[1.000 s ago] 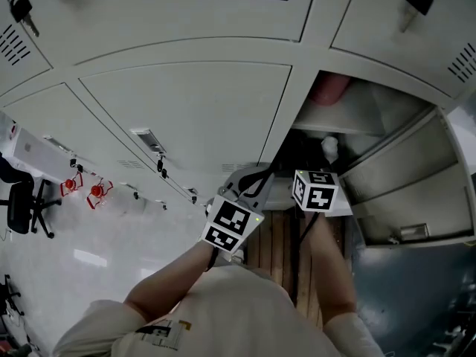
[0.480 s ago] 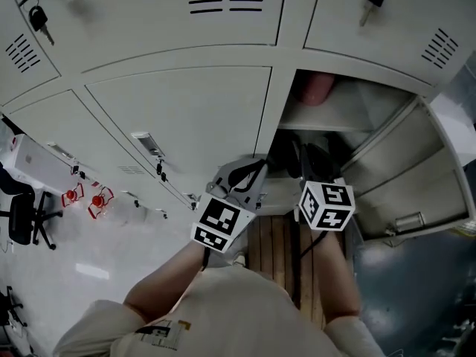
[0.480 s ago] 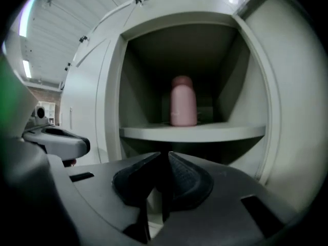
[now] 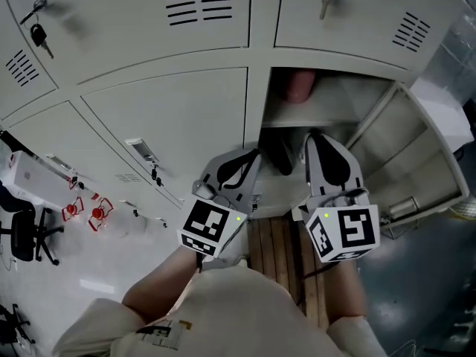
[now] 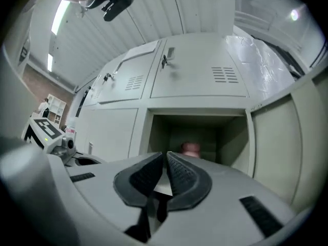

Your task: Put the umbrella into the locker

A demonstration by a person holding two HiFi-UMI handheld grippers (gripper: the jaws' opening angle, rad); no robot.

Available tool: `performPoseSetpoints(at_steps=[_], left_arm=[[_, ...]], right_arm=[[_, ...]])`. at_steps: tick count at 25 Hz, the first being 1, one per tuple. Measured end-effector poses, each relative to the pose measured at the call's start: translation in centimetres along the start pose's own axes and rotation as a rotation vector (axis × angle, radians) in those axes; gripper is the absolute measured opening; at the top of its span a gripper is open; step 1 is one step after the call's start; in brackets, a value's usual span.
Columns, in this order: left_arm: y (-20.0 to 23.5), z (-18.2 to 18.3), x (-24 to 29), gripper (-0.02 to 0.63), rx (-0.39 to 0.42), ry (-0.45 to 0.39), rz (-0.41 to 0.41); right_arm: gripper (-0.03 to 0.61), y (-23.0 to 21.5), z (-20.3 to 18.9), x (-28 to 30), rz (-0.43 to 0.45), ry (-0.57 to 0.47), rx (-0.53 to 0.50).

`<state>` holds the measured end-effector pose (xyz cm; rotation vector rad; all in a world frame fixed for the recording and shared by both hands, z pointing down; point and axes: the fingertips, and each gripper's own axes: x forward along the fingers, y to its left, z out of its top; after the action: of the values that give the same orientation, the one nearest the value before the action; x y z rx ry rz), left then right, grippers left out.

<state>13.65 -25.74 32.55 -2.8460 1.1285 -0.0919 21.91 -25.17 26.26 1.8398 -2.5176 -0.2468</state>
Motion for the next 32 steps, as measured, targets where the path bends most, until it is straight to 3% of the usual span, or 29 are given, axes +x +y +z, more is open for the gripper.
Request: performPoseSetpoints(at_steps=[8, 13, 17, 21, 32], left_arm=[[-0.7, 7.0, -2.0, 0.008, 0.129, -0.141, -0.041], [-0.4, 10.3, -3.9, 0.008, 0.126, -0.197, -0.046], [0.3, 11.9, -5.6, 0.008, 0.122, -0.219, -0.042], [0.5, 12.0, -6.5, 0.008, 0.111, -0.242, -0.054], [0.1, 8.6, -8.9, 0.008, 0.115, -0.157, -0.069]], right_arm=[[0.028, 0.4, 6.1, -3.6, -0.007, -0.095, -0.003], [0.023, 0.5, 8.6, -5.8, -0.042, -0.158, 0.027], [0.01, 1.3, 8.5, -6.7, -0.042, -0.152, 0.017], [0.008, 2.6, 7.6, -7.1, -0.03, -0.124, -0.002], [0.008, 5.0, 5.2, -8.0, 0.001, -0.09, 0.086]])
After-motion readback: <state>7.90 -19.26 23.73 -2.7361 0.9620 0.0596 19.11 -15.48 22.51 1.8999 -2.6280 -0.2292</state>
